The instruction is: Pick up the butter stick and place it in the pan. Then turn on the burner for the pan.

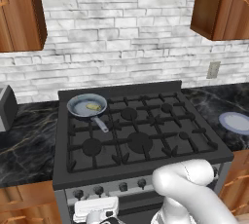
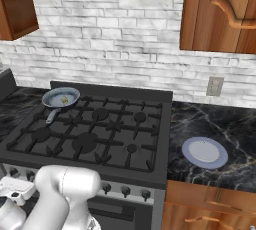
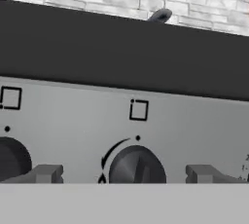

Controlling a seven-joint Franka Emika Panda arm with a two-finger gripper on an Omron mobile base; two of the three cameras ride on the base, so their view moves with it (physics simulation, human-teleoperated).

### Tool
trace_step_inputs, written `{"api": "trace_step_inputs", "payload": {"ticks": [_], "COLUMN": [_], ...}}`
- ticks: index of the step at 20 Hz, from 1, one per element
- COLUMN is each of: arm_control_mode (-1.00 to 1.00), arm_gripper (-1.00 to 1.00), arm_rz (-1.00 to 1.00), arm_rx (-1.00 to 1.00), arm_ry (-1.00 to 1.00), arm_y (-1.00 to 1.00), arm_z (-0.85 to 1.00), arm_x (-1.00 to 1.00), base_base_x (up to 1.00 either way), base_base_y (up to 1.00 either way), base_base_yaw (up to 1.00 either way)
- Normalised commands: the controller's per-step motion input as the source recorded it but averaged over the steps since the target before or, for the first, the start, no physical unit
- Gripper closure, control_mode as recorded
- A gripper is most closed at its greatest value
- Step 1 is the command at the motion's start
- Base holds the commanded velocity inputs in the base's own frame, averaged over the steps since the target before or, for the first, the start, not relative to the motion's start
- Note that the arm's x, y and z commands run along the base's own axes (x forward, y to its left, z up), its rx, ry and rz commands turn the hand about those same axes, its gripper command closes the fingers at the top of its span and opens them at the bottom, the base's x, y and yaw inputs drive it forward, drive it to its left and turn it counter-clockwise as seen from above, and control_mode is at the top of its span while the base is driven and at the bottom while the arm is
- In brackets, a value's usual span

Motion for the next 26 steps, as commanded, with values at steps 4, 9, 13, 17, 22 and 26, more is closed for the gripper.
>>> {"api": "trace_step_inputs", "payload": {"ticks": [4, 9, 13, 17, 22, 26], "arm_control_mode": [-1.0, -1.0, -1.0, -1.0, -1.0, -1.0], "arm_gripper": [-1.0, -1.0, -1.0, -1.0, -1.0, -1.0], "arm_rz": [0.1, 0.06, 0.02, 0.0, 0.0, 0.0], "arm_rx": [0.07, 0.07, 0.05, 0.03, 0.04, 0.04], "arm_ry": [-0.02, -0.04, -0.06, -0.09, -0.04, -0.01], "arm_y": [0.0, -0.02, -0.11, -0.17, -0.15, -0.14], "arm_z": [-0.38, -0.04, 0.0, 0.01, 0.0, 0.0], "arm_x": [0.14, 0.02, 0.0, -0.09, -0.02, 0.0], "base_base_x": [0.0, 0.0, 0.0, 0.0, 0.0, 0.0], "base_base_y": [0.0, 0.0, 0.0, 0.0, 0.0, 0.0], "base_base_yaw": [0.0, 0.0, 0.0, 0.0, 0.0, 0.0]}}
